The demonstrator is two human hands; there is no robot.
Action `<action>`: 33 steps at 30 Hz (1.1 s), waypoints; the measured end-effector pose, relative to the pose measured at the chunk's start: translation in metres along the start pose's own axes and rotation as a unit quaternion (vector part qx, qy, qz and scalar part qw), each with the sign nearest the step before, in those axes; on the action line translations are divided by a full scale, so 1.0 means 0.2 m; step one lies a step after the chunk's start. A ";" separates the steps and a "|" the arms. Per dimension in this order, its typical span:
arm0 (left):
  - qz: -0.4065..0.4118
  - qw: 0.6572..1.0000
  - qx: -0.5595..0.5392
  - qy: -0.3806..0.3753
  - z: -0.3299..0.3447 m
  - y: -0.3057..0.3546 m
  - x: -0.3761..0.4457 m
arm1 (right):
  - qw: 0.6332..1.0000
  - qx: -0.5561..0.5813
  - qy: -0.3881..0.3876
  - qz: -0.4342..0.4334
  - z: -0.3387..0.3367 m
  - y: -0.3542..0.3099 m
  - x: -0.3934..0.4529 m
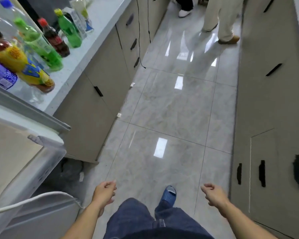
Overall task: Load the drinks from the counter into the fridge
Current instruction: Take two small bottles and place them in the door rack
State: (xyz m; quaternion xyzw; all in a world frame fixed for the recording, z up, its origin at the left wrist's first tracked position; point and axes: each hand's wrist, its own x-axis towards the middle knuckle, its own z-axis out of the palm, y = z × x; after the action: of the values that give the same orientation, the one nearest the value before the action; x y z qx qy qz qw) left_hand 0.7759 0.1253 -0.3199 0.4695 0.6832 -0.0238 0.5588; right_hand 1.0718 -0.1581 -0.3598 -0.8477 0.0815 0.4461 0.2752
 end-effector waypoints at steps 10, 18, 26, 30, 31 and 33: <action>-0.105 0.987 -0.097 0.068 0.09 0.24 0.28 | 0.988 -0.063 -0.067 -0.125 0.01 -1.14 0.44; -0.124 0.973 -0.160 0.106 0.04 0.67 0.59 | 0.984 -0.122 -0.069 -0.110 0.06 -1.67 0.64; -0.096 0.961 -0.228 0.124 -0.07 1.21 0.81 | 0.966 -0.198 -0.087 -0.140 0.22 -2.20 0.87; -0.099 0.948 -0.262 0.151 -0.06 1.38 0.90 | 0.951 -0.244 -0.114 -0.154 0.34 -2.47 1.01; -0.105 0.945 -0.268 0.156 -0.06 1.41 0.91 | 0.946 -0.257 -0.122 -0.158 0.37 -2.55 1.03; -0.114 0.937 -0.283 0.172 -0.06 1.50 0.93 | 0.933 -0.281 -0.145 -0.173 0.44 -2.73 1.08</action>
State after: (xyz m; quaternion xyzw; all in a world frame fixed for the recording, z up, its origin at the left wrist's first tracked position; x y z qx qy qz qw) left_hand 0.9798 0.4130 -0.3141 0.2077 0.7963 0.1878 0.5362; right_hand 1.3461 0.3676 -0.3574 -0.8173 -0.2357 0.5148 0.1074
